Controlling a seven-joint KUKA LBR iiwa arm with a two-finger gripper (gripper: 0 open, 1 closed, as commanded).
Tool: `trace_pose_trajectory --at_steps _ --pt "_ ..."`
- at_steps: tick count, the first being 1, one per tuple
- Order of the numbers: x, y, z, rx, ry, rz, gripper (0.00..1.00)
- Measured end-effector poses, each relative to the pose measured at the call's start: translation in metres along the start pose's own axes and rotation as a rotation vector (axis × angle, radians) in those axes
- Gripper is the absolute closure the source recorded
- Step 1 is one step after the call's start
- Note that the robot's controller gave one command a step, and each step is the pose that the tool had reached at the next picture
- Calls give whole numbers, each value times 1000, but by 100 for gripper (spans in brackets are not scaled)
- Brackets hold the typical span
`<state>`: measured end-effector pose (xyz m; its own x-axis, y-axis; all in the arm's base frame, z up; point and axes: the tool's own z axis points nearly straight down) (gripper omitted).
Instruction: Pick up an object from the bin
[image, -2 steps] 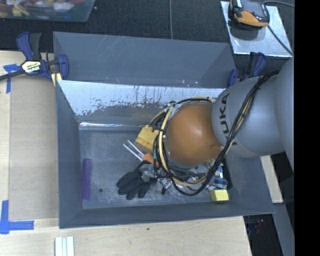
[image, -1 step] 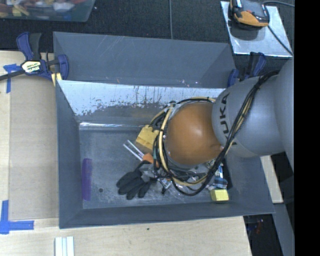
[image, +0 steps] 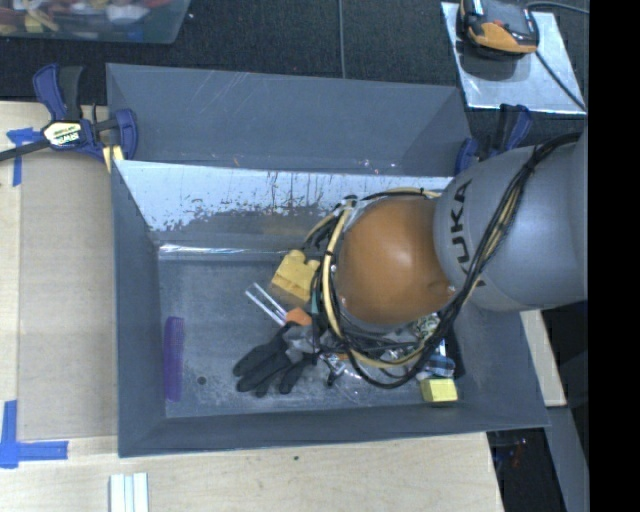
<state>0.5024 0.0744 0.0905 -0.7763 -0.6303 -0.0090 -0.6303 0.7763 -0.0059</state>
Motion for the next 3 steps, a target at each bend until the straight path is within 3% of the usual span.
trace_pose_trajectory --at_steps 3 --pt "-2 -1 -64 3 -6 3 100"
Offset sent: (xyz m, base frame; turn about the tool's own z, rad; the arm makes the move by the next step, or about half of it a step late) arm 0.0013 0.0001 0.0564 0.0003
